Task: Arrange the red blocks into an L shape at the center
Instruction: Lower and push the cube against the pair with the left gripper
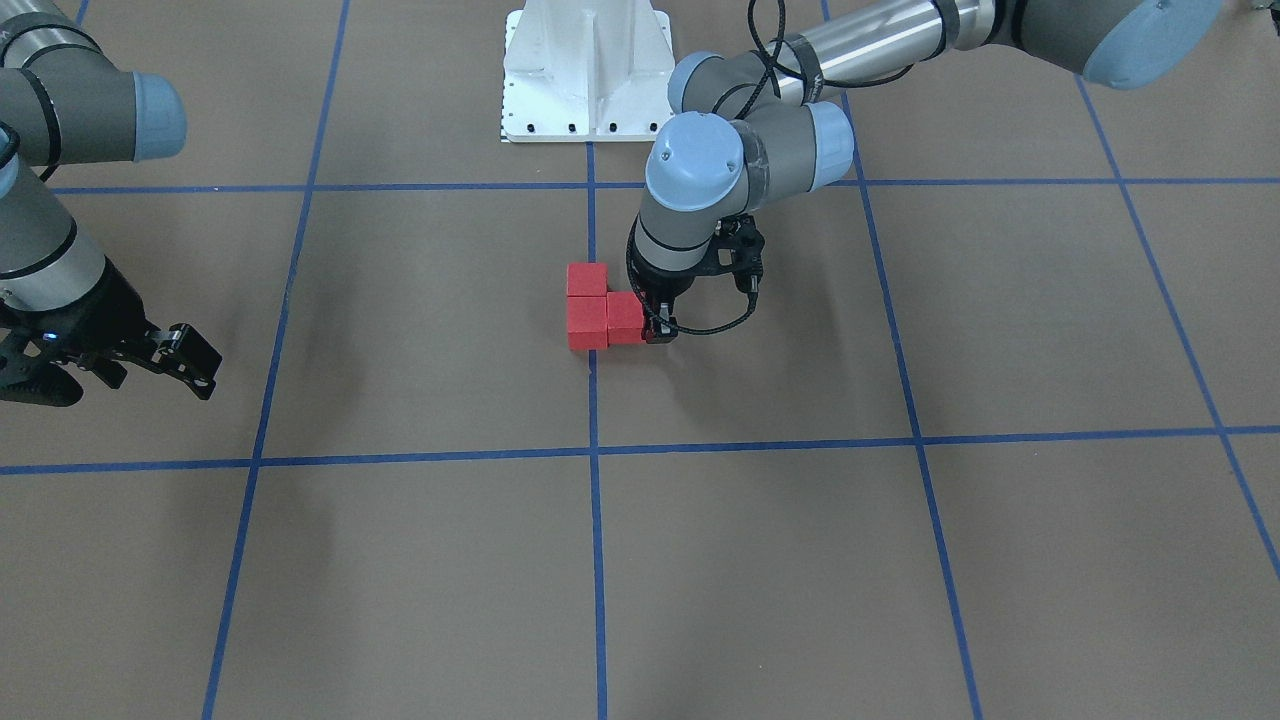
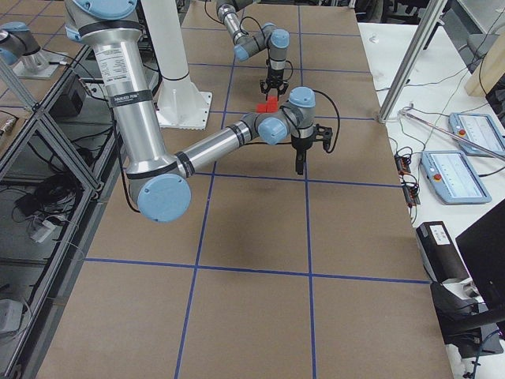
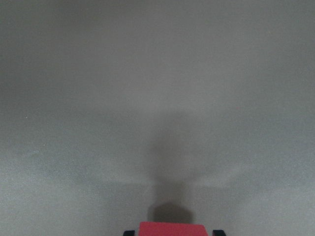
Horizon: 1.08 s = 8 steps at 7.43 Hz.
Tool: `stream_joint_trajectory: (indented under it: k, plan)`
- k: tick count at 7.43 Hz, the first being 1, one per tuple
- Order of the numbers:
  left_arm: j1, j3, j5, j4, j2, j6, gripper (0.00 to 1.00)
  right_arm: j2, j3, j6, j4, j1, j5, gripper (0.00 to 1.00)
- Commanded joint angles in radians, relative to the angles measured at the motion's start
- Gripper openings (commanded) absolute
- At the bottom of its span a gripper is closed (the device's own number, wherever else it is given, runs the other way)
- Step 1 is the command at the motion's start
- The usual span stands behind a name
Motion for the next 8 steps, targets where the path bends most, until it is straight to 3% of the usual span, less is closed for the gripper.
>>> stream_joint_trajectory:
  k: [1,2,3,8]
  plan:
    - [0.0,0.0,0.0,-0.002,0.001,0.002,0.0,0.0,0.0,0.0,0.0,0.0,0.0,0.99]
    - [0.002,0.007,0.0,-0.008,0.001,0.008,0.16,0.0,0.0,0.0,0.0,0.0,0.0,0.99]
    - [0.0,0.014,0.0,-0.009,-0.001,0.006,0.99,0.0,-0.002,0.0,0.0,0.0,0.0,0.99]
    - [0.0,0.014,0.0,-0.011,-0.004,0.006,1.0,0.005,-0.006,0.0,0.0,0.0,0.0,0.99]
